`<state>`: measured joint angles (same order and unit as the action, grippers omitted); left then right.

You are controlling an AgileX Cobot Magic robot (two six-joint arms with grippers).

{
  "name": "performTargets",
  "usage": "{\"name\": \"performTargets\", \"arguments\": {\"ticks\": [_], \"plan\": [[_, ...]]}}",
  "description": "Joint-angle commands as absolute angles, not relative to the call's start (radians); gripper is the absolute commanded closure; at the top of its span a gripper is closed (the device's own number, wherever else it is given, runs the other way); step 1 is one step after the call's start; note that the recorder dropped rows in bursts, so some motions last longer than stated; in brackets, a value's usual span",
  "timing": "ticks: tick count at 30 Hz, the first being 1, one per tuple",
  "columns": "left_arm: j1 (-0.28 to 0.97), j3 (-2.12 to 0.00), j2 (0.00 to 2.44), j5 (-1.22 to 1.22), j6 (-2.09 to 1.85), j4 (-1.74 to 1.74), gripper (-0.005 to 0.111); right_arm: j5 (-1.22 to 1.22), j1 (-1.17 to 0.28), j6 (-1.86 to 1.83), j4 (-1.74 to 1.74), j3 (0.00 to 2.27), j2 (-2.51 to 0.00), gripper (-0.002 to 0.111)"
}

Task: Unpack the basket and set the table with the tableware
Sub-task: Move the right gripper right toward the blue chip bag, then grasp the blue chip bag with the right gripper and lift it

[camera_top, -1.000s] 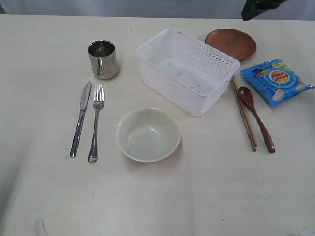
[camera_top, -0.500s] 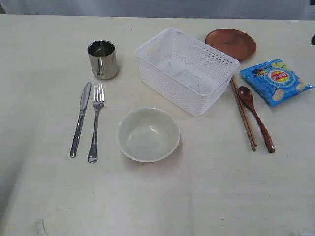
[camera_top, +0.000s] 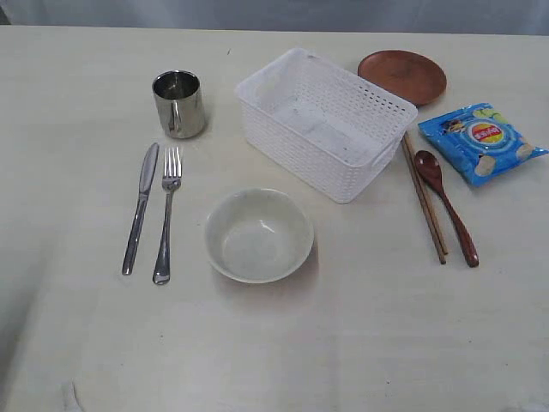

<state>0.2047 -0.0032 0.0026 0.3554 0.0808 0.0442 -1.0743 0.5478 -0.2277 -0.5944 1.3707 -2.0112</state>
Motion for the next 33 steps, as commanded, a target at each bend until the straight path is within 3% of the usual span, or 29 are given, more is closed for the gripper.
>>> {"name": "performTargets", "arguments": {"ticks": [1, 22, 24, 28, 33], "plan": [[0.21, 0.0, 0.0, 0.345, 0.085, 0.052, 0.107, -0.961, 0.554, -0.313, -0.663, 1.304, -2.009, 0.06], [0.21, 0.0, 0.0, 0.345, 0.085, 0.052, 0.107, -0.938, 0.554, -0.601, -1.0, 1.286, -2.21, 0.061], [0.21, 0.0, 0.0, 0.345, 0.085, 0.052, 0.107, -0.94, 0.554, -0.633, -1.025, 1.286, -2.219, 0.069], [0.21, 0.0, 0.0, 0.345, 0.085, 0.052, 0.107, -0.958, 0.556, -0.661, -1.061, 1.29, -2.215, 0.106], [0.21, 0.0, 0.0, 0.345, 0.085, 0.052, 0.107, -0.973, 0.556, -0.693, -1.105, 1.29, -2.168, 0.109]]}}
